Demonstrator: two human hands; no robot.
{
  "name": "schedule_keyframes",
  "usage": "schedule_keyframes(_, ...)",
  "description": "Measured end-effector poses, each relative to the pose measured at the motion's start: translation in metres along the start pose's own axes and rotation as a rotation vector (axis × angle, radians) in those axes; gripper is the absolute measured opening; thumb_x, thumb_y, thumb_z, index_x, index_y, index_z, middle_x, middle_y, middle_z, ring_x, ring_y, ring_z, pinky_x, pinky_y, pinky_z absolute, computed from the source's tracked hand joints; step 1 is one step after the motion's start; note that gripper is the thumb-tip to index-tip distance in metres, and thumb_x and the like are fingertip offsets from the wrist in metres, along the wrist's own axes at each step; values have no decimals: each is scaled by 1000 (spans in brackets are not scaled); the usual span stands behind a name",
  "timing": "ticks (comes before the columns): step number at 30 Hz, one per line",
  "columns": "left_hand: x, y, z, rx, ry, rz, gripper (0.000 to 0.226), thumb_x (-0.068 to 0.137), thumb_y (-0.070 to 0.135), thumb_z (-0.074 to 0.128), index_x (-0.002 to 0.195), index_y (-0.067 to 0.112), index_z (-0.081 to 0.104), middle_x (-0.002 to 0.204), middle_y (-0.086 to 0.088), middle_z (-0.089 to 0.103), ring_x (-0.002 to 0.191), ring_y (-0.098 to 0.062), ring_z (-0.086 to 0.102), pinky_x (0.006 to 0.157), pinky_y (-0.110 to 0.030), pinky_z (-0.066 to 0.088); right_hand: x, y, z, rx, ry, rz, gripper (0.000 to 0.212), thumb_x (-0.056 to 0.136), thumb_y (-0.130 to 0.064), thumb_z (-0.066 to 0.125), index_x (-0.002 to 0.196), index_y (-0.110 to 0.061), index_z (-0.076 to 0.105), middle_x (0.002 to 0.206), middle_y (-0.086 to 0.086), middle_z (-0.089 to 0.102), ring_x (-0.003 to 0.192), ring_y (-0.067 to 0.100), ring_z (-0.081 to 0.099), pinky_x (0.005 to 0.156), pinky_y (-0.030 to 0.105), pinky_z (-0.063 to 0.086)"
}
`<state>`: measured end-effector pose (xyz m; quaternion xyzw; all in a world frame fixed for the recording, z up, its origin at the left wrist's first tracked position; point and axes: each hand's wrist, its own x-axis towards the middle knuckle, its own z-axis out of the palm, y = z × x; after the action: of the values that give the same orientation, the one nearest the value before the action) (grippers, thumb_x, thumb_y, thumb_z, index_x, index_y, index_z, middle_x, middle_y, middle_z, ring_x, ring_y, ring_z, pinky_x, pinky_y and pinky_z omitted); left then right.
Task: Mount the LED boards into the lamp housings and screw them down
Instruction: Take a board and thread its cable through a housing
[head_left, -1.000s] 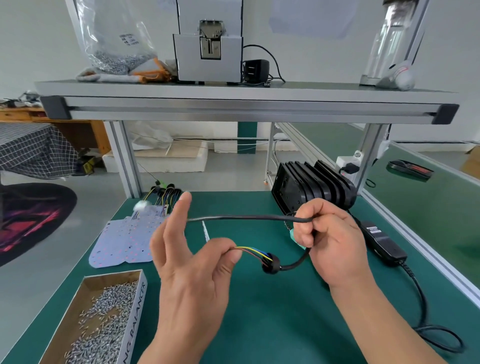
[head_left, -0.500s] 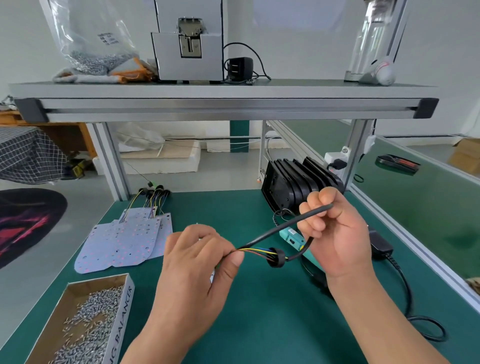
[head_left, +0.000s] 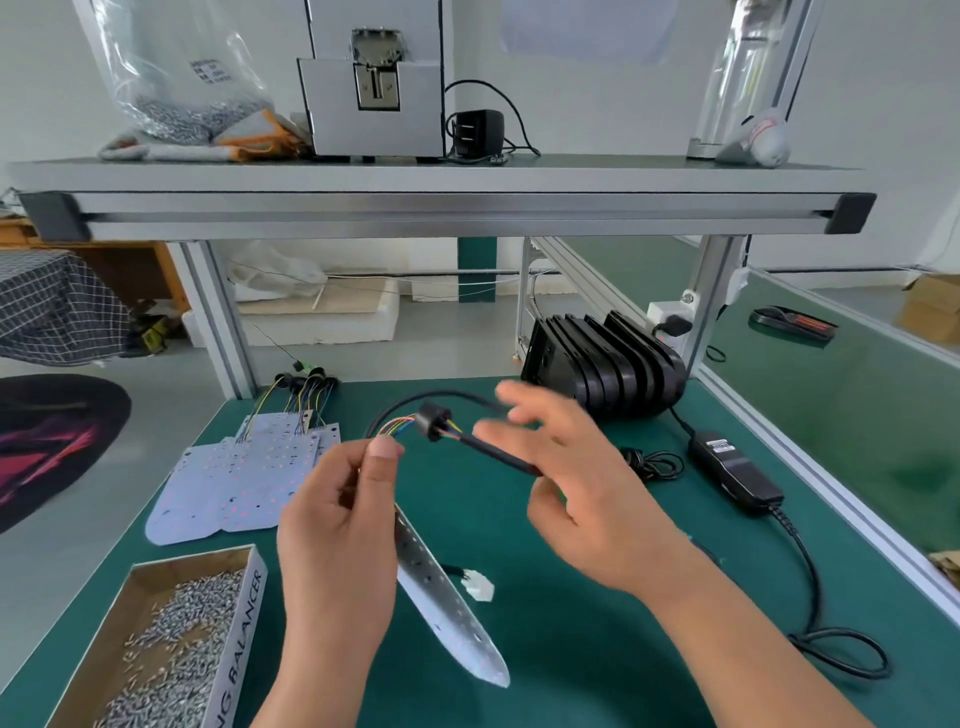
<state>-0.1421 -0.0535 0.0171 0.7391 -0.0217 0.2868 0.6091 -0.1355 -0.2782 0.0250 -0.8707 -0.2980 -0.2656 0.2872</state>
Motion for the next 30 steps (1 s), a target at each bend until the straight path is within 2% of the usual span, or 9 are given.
schedule_keyframes(3,1,-7,3,18,20,-70,24,102,58,62,91,40,73,52,14,38,50,-7,33,52,-29,31,-1,-8,-1,168,-337,129,51,94,-45,58,140,-23,66,142,-8,59,138,10,49,114,39,42)
schedule_keyframes(5,0,-9,6,15,42,-86,25,105,55,61,90,38,71,52,16,39,51,-7,34,52,-28,32,0,-17,3,203,-469,239,82,86,-89,49,143,-31,65,124,-19,62,123,-1,56,107,28,45)
schedule_keyframes(7,0,-9,7,-11,51,-85,27,104,57,60,90,37,71,53,15,43,51,-7,37,50,-21,33,2,-26,10,206,-510,303,94,74,-99,48,146,-40,60,119,-30,62,109,-12,58,95,15,44)
schedule_keyframes(9,0,-9,9,-62,42,-100,28,100,62,62,90,38,72,55,15,50,53,-7,41,54,-25,39,2,-35,19,240,-529,344,67,79,-78,63,138,-45,63,111,-36,64,93,-15,57,83,10,40)
schedule_keyframes(12,-3,-4,11,-175,-19,-95,37,89,72,61,94,38,76,63,9,62,55,-7,49,53,-22,44,1,-41,24,454,-509,396,3,88,-33,63,86,-33,65,68,-17,52,63,4,43,63,25,35)
schedule_keyframes(18,-3,1,8,-388,-202,-110,22,100,46,63,114,34,76,104,-6,82,67,-17,66,52,-25,53,2,-22,23,697,-280,527,28,81,-28,63,88,-1,61,75,21,43,70,20,39,67,37,29)
schedule_keyframes(22,7,-12,6,-331,-10,-190,17,109,28,54,111,26,71,100,-1,81,87,-18,81,39,-22,44,-5,1,26,915,-118,654,34,74,-30,73,92,-2,73,79,11,65,72,22,58,68,35,43)
schedule_keyframes(25,19,-33,7,-144,51,-299,18,108,19,56,103,27,71,91,-1,78,69,-6,72,41,-24,42,-9,20,25,1122,74,740,33,63,-26,77,92,-9,83,87,15,77,73,28,70,70,35,56)
schedule_keyframes(30,13,-58,46,0,-300,-504,18,104,13,60,95,16,76,87,-7,78,57,-7,65,46,-26,48,-12,35,28,1333,270,772,44,60,-18,78,99,3,78,93,26,73,79,36,69,75,43,55)
